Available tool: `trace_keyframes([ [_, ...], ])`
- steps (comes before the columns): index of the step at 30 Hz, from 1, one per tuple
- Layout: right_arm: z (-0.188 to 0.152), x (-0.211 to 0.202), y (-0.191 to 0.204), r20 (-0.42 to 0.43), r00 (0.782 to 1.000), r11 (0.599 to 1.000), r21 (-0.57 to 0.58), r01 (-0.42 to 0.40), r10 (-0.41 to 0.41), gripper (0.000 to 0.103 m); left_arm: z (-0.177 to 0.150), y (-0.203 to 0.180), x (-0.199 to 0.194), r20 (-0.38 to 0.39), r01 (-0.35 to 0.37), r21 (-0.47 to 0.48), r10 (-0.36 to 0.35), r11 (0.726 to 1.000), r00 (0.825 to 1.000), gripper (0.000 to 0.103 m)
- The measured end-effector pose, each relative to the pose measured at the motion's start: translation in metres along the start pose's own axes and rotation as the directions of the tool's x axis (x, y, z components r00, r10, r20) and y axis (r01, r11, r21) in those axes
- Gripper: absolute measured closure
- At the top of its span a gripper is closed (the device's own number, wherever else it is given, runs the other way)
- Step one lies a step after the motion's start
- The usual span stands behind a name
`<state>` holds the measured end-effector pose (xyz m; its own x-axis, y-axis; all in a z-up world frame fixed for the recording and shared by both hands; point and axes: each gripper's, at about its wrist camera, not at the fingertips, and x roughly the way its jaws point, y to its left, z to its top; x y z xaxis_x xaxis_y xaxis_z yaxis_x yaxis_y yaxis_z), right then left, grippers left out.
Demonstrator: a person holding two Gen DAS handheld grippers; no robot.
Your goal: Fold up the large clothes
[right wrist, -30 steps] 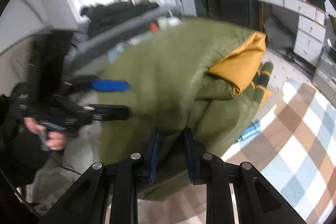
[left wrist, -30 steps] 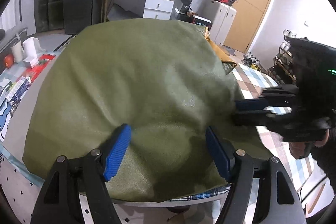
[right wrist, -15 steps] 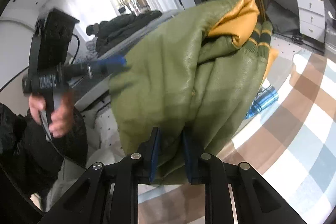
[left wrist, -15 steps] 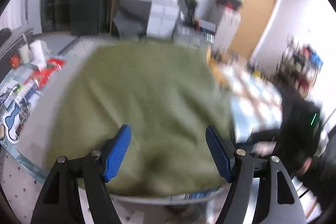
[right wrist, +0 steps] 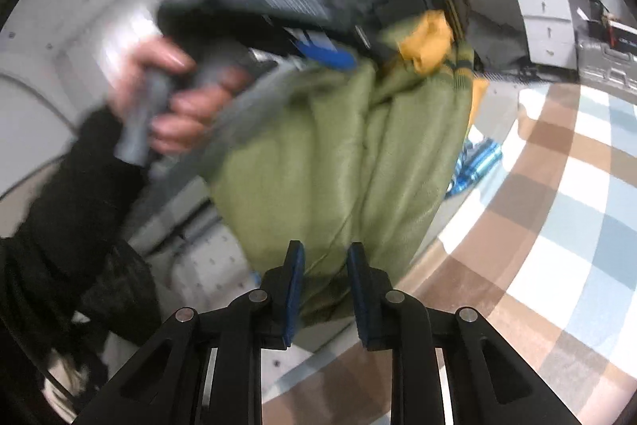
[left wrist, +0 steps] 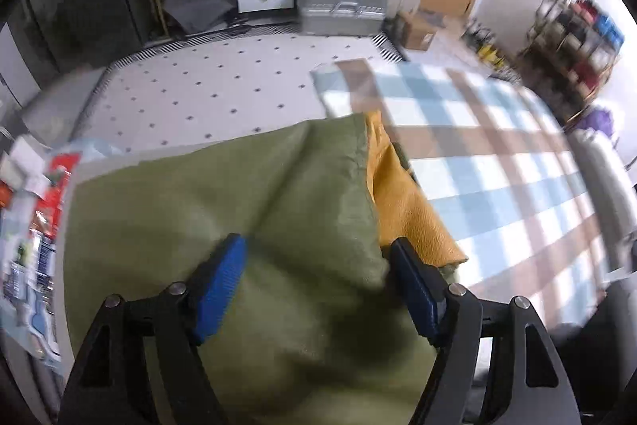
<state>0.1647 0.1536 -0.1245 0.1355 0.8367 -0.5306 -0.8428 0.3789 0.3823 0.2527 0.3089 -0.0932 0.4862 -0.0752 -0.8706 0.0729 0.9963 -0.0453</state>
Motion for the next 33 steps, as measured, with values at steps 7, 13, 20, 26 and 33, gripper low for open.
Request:
trace_keyframes([
  [7, -0.016, 0.003, -0.017, -0.037, 0.997, 0.995, 0.066, -0.071, 0.073, 0.08, 0.02, -0.014, -0.043, 0.002, 0.108, -0.024, -0.108, 0.994, 0.994, 0.033],
  [13, -0.027, -0.013, -0.024, -0.008, 0.995, 0.989, 0.107, -0.098, 0.1, 0.08, 0.017, -0.013, 0.02, -0.084, 0.095, -0.033, -0.098, 0.995, 0.992, 0.034],
  [20, -0.04, -0.046, -0.039, 0.047, 0.997, 0.984, 0.163, -0.068, 0.061, 0.079, 0.005, -0.033, 0.005, 0.031, -0.075, -0.011, 0.075, 0.997, 0.997, 0.033],
  [26, -0.047, -0.104, -0.03, 0.207, 0.978, 0.993, 0.108, -0.045, 0.022, 0.066, -0.045, -0.048, -0.091, 0.313, -0.11, -0.12, 0.143, 0.987, 0.939, 0.03],
  [33, -0.051, -0.183, 0.041, 0.48, 0.877, 0.99, -0.115, 0.078, -0.013, 0.0, -0.163, -0.117, -0.193, 0.577, -0.403, -0.229, 0.457, 0.886, 0.677, 0.001],
])
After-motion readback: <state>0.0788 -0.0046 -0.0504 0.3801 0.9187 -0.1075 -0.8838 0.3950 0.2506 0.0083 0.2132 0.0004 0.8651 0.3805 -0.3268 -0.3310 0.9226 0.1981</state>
